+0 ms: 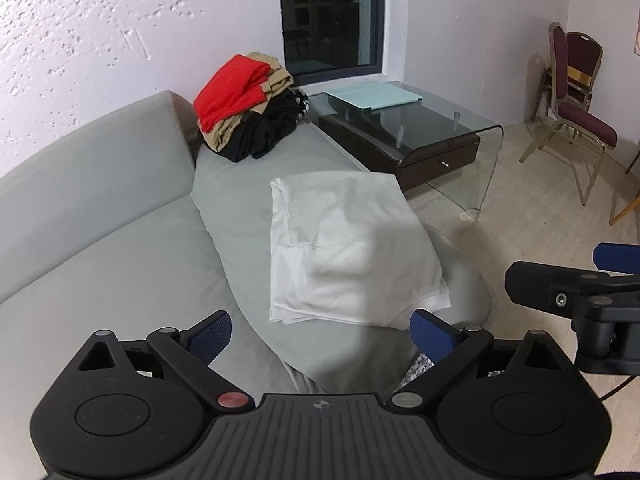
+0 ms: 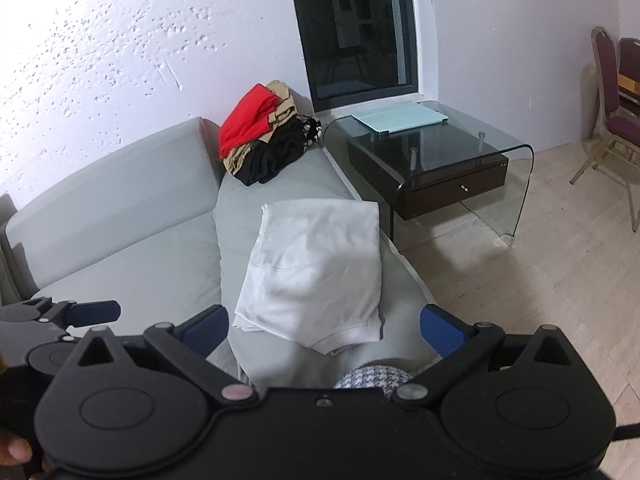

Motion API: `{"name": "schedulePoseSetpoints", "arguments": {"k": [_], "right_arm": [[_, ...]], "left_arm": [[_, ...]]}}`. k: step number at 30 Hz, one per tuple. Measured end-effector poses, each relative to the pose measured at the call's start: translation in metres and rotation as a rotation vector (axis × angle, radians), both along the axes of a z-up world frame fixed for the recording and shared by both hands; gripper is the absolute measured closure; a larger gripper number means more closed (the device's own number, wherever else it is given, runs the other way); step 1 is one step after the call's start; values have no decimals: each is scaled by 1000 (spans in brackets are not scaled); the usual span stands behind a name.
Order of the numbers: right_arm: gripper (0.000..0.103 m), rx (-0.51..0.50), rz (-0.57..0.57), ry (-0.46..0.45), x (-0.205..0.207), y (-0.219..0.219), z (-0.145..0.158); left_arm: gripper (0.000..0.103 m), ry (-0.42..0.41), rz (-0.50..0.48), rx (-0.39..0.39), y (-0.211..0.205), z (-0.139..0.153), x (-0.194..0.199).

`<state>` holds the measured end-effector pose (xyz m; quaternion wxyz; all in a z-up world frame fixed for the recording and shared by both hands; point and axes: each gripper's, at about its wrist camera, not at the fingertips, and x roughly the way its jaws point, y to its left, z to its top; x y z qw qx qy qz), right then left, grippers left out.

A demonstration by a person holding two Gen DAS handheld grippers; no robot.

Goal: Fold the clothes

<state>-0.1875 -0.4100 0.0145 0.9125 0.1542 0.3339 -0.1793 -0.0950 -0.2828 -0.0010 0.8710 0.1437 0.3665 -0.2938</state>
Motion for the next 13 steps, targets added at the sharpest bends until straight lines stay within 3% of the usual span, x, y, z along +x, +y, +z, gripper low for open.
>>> {"name": "schedulePoseSetpoints", "arguments": {"k": [13], "right_arm": [[0,27,5,16,7,-6,-14]], "left_arm": [[4,7,-10,15,-12,-14,5]]}}
